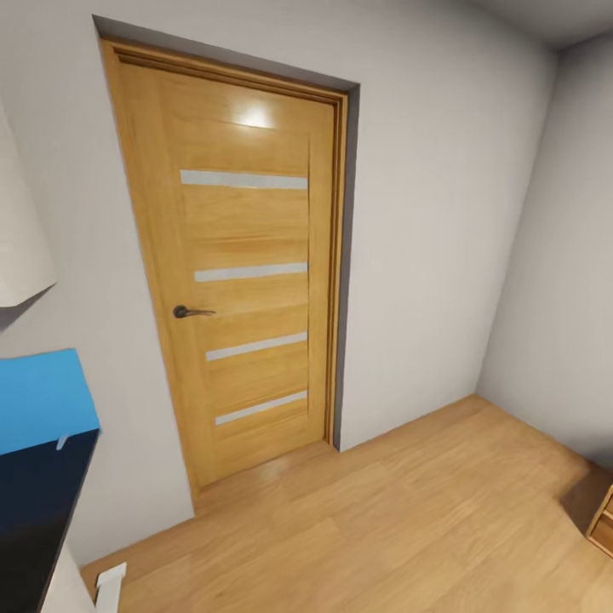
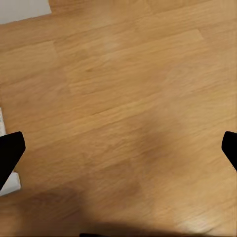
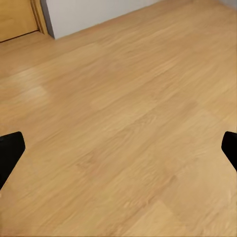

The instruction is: In the bedroom, organize the workspace by keeping the computer under the desk, ensuring the monitor is on the desk, placing the keyboard on the desk next to the monitor, placing the mouse on the desk next to the keyboard, moving the folder from the swivel chair onto the desk next to the mouse, stacking the notebook on top of the folder with the pen on top of the notebook, and positioning the swivel chair next to the desk.

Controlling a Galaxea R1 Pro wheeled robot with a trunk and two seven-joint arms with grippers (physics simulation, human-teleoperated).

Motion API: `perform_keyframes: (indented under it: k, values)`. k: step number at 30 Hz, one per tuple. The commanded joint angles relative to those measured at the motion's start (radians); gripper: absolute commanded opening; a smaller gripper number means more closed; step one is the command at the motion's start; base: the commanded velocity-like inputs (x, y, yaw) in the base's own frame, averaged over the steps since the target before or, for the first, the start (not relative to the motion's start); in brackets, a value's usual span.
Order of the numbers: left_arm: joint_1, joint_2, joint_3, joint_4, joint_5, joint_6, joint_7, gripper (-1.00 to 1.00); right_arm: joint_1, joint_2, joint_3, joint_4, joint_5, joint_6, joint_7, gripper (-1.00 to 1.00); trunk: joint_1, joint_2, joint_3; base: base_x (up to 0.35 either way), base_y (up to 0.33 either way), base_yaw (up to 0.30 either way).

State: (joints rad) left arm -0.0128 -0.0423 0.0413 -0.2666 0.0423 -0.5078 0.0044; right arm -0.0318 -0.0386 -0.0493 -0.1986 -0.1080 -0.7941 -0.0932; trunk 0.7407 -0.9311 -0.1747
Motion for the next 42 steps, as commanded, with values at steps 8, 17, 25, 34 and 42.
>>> perform_keyframes:
  k: [8,17,25,34,42]
  values:
    - [-0.001,-0.001,0.007,0.001,0.004,-0.003,0.000,1.00,-0.001,0.003,0.006,0.001,0.054,-0.026,0.003,1.00,0.001,-0.001,-0.001,0.274,-0.215,0.278]
    - [-0.001,-0.001,0.008,0.001,0.004,-0.003,0.000,1.00,0.000,0.004,0.006,0.001,0.083,-0.029,0.003,1.00,0.001,-0.001,-0.001,0.263,-0.237,0.280]
    - [-0.001,-0.001,0.007,0.001,0.004,-0.003,0.000,1.00,0.000,0.007,0.008,0.001,0.147,-0.032,0.002,1.00,0.001,-0.001,-0.001,0.203,-0.218,0.280]
    - [-0.001,-0.001,0.005,0.001,0.002,-0.004,-0.001,1.00,0.000,0.013,0.008,0.002,0.161,-0.033,0.001,1.00,0.001,-0.001,-0.001,0.020,-0.053,0.280]
    - [-0.001,-0.001,0.005,0.001,0.002,-0.004,-0.001,1.00,-0.001,0.014,0.008,0.002,0.162,-0.033,0.001,1.00,0.001,-0.001,-0.001,-0.109,-0.004,0.280]
